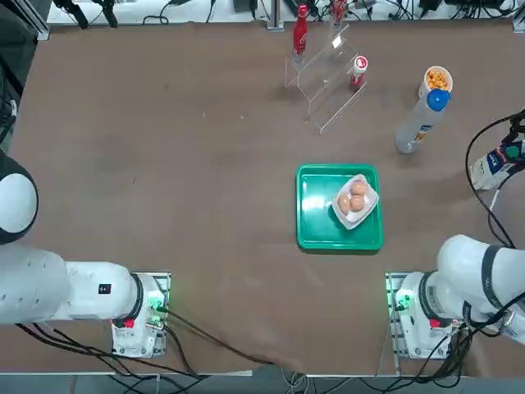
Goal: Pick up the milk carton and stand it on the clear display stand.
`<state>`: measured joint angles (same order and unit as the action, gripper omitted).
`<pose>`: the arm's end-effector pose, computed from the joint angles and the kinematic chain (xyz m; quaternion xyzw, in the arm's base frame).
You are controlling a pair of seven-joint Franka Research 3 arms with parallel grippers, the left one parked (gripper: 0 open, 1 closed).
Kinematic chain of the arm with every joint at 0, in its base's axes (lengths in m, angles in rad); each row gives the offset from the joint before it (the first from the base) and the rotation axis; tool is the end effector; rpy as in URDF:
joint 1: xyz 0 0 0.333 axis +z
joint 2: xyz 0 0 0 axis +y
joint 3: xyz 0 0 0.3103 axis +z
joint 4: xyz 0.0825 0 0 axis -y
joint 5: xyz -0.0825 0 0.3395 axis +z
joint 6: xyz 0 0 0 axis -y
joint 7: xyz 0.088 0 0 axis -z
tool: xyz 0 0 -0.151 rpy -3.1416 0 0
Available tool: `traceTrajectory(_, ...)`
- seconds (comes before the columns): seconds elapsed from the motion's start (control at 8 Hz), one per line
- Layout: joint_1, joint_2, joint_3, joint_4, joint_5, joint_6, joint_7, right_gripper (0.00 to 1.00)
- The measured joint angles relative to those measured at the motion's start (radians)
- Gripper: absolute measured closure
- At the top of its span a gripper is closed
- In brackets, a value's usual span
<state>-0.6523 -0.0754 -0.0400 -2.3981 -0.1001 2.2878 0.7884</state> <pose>0.3399 -0.2890 0.3232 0.7599 -0.6488 -0.0157 0.0364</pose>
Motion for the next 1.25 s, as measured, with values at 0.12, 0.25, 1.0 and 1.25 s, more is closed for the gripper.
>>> traceTrajectory(0.12, -0.002, 0.010, 0.000, 0.000, 0.000, 0.013, 0.000, 0.00)
traceTrajectory(0.25, -0.002, 0.021, 0.000, 0.000, 0.000, 0.023, 0.000, 0.01)
traceTrajectory(1.0, -0.002, 0.035, 0.002, 0.005, -0.003, 0.024, -0.007, 0.41)
traceTrajectory(1.25, -0.002, 0.022, 0.011, 0.027, -0.009, -0.014, -0.009, 0.54)
